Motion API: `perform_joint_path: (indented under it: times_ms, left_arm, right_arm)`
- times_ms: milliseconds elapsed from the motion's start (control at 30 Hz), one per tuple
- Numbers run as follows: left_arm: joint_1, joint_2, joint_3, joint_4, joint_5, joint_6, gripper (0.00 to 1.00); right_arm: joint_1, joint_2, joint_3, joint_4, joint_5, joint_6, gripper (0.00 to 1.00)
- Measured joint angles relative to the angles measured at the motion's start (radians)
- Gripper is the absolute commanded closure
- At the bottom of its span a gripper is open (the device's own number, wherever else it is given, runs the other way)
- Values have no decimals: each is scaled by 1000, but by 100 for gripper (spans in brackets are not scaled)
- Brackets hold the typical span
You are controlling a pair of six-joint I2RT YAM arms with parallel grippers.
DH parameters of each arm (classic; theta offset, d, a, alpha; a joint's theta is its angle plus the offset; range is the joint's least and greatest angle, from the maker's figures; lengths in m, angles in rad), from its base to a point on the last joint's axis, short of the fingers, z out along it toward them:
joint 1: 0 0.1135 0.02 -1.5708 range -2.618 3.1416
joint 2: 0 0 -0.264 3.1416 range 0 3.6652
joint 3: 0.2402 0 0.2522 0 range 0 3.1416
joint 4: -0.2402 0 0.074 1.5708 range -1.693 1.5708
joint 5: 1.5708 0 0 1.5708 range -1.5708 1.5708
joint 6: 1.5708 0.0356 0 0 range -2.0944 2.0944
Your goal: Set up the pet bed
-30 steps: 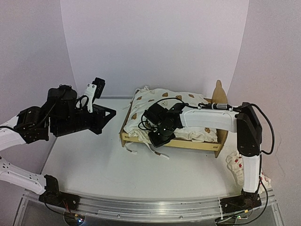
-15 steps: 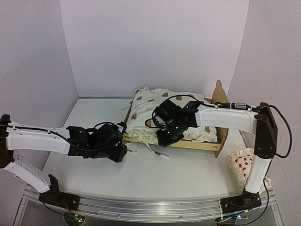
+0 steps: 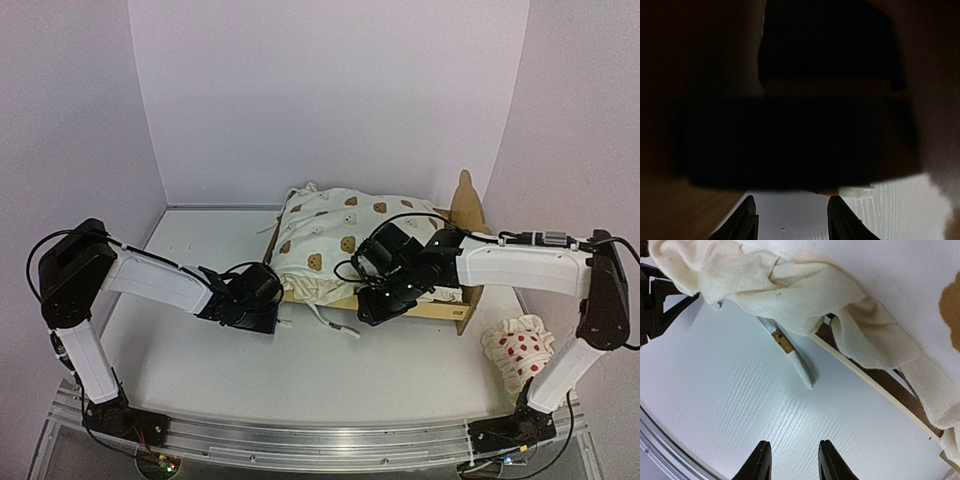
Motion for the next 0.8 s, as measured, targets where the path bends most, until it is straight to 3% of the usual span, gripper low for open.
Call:
perform_joint_path:
  times_ms: [400, 633, 800]
  left_arm:
    - [-2, 94, 68, 44, -101, -71, 66]
    - [-5, 119, 76, 47, -166, -104, 99]
    - [-5, 119, 63, 72, -168, -106, 100]
  right_arm:
    - [0, -30, -58, 48, -18, 0, 66]
    - [0, -46, -81, 55, -25, 0, 67]
    - [0, -46, -84, 66, -40, 4, 67]
